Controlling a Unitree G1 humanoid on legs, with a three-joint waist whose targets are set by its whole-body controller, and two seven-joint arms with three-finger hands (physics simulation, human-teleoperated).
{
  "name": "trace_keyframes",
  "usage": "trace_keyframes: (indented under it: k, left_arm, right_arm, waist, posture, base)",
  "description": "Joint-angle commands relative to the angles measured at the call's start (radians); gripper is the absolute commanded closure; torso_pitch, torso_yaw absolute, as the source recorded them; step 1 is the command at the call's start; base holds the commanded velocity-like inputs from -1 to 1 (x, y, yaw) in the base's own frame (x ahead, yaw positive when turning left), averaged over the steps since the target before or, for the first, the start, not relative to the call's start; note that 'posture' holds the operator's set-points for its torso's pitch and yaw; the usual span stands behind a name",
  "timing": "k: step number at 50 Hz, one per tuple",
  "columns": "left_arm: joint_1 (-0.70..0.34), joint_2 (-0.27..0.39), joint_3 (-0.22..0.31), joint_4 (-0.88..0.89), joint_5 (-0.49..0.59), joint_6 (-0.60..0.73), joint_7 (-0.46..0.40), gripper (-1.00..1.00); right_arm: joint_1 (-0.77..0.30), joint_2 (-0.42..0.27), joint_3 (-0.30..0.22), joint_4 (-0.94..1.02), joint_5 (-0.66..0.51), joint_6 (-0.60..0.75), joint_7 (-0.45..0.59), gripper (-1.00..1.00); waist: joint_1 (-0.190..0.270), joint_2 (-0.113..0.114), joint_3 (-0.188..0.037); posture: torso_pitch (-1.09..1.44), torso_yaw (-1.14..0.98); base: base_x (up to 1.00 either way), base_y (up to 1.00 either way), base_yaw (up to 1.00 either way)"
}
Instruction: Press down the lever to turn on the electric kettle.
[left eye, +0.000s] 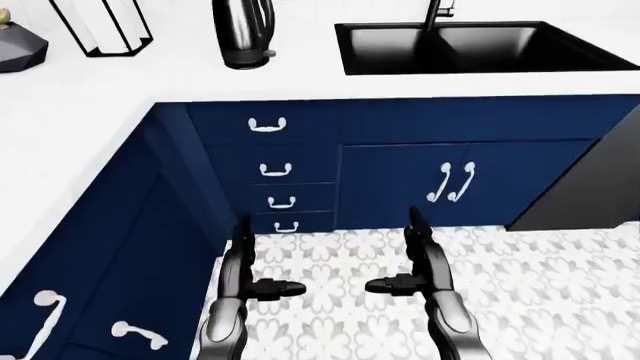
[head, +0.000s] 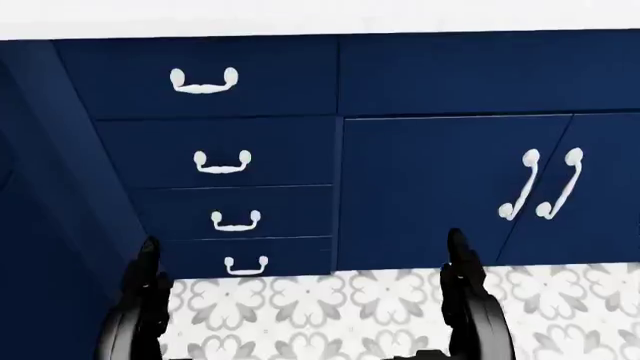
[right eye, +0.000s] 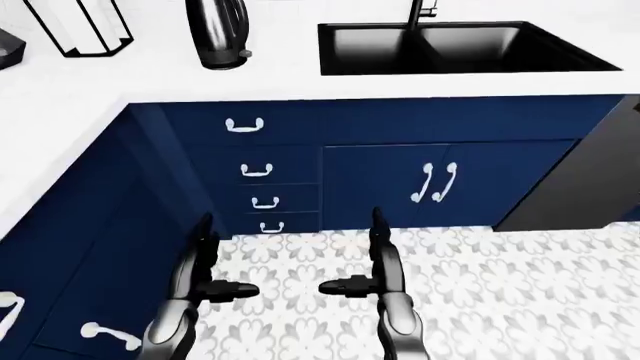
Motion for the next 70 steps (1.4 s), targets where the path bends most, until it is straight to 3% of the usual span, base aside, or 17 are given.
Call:
trace_keyframes:
  k: [1,3,4,5,7,8,22,38,43,44,45,46,49,60,67,68,70]
  left_arm:
    - [-0.030,0.006,0.003,-0.124,0.000,-0.017,0.006,-1.00]
    - [-0.026,0.004,0.005,-0.092,0.001,-0.044,0.007,-1.00]
    - [-0.024,0.003,0.005,-0.098,0.000,-0.040,0.007,-1.00]
    - [-0.020,0.002,0.002,-0.113,0.003,-0.028,0.009,-1.00]
    - [-0.012,-0.001,-0.004,-0.125,0.008,-0.016,0.012,-1.00]
    - [-0.008,-0.002,-0.005,-0.130,0.008,-0.015,0.013,-1.00]
    - [0.006,0.007,0.004,-0.465,0.048,0.206,0.022,-1.00]
    - [-0.094,0.043,0.086,-0.728,0.080,0.477,-0.005,-1.00]
    - [-0.096,0.041,0.077,-0.750,0.091,0.494,-0.005,-1.00]
    - [-0.096,0.041,0.076,-0.752,0.092,0.495,-0.005,-1.00]
    - [-0.099,0.042,0.077,-0.750,0.092,0.494,-0.006,-1.00]
    - [-0.100,0.042,0.081,-0.749,0.091,0.493,-0.007,-1.00]
    - [-0.096,0.040,0.084,-0.727,0.091,0.472,-0.004,-1.00]
    - [-0.095,0.038,0.077,-0.726,0.098,0.470,-0.001,-1.00]
    - [-0.089,0.037,0.077,-0.708,0.095,0.450,0.001,-1.00]
    - [-0.088,0.036,0.078,-0.707,0.094,0.448,0.001,-1.00]
    - [-0.083,0.035,0.079,-0.707,0.092,0.444,0.001,-1.00]
  right_arm:
    - [-0.024,-0.003,-0.008,-0.096,0.006,-0.059,-0.009,-1.00]
    - [-0.023,-0.003,-0.006,-0.101,0.003,-0.056,-0.010,-1.00]
    - [-0.021,-0.004,-0.006,-0.107,0.002,-0.053,-0.011,-1.00]
    - [-0.021,-0.004,-0.004,-0.108,-0.001,-0.051,-0.012,-1.00]
    - [-0.017,-0.004,-0.003,-0.122,-0.008,-0.049,-0.015,-1.00]
    - [-0.010,-0.003,-0.004,-0.141,-0.011,-0.050,-0.021,-1.00]
    - [-0.027,-0.012,-0.014,-0.310,-0.053,0.015,-0.032,-1.00]
    - [-0.065,-0.016,-0.028,-0.528,-0.102,0.147,-0.045,-1.00]
    - [-0.068,-0.017,-0.030,-0.548,-0.119,0.173,-0.056,-1.00]
    - [-0.069,-0.018,-0.031,-0.550,-0.121,0.175,-0.056,-1.00]
    - [-0.069,-0.018,-0.031,-0.551,-0.120,0.176,-0.055,-1.00]
    - [-0.072,-0.018,-0.030,-0.547,-0.126,0.177,-0.057,-1.00]
    - [-0.072,-0.017,-0.029,-0.554,-0.130,0.185,-0.058,-1.00]
    - [-0.076,-0.018,-0.025,-0.551,-0.149,0.211,-0.057,-1.00]
    - [-0.081,-0.017,-0.026,-0.542,-0.160,0.217,-0.062,-1.00]
    - [-0.081,-0.016,-0.026,-0.540,-0.160,0.216,-0.062,-1.00]
    - [-0.081,-0.016,-0.024,-0.536,-0.158,0.217,-0.062,-1.00]
  waist:
    - [-0.002,-0.008,-0.001]
    - [0.006,0.000,-0.062]
    - [0.007,-0.001,-0.051]
    - [0.006,-0.007,-0.016]
    - [0.006,-0.007,-0.070]
    - [0.006,-0.007,-0.075]
    - [0.008,-0.003,-0.090]
    - [0.007,0.000,-0.082]
    - [0.007,0.000,-0.079]
    - [0.006,0.005,-0.093]
    - [0.008,-0.001,-0.063]
    - [0.007,0.004,-0.085]
    - [0.006,0.010,-0.068]
    - [0.001,-0.001,-0.058]
    - [0.003,0.050,-0.055]
    - [0.008,0.039,-0.057]
    - [0.008,0.043,-0.060]
  posture:
    - [0.00,0.00]
    - [0.00,0.00]
    - [0.00,0.00]
    - [0.00,0.00]
    - [0.00,0.00]
    - [0.00,0.00]
    - [0.00,0.00]
    - [0.00,0.00]
    - [0.00,0.00]
    - [0.00,0.00]
    - [0.00,0.00]
    - [0.00,0.00]
    - [0.00,0.00]
    - [0.00,0.00]
    - [0.00,0.00]
    - [0.00,0.00]
    - [0.00,0.00]
  base:
    - [0.00,0.00,0.00]
    - [0.00,0.00,0.00]
    - [0.00,0.00,0.00]
    - [0.00,0.00,0.00]
    - [0.00,0.00,0.00]
    - [0.00,0.00,0.00]
    - [0.00,0.00,0.00]
    - [0.00,0.00,0.00]
    - [0.00,0.01,0.00]
    - [0.00,0.06,0.00]
    - [0.00,0.05,0.00]
    - [0.00,0.05,0.00]
    - [0.00,0.06,0.00]
    - [0.00,0.06,0.00]
    - [0.00,0.06,0.00]
    - [0.00,0.00,0.06]
    - [0.00,0.00,0.07]
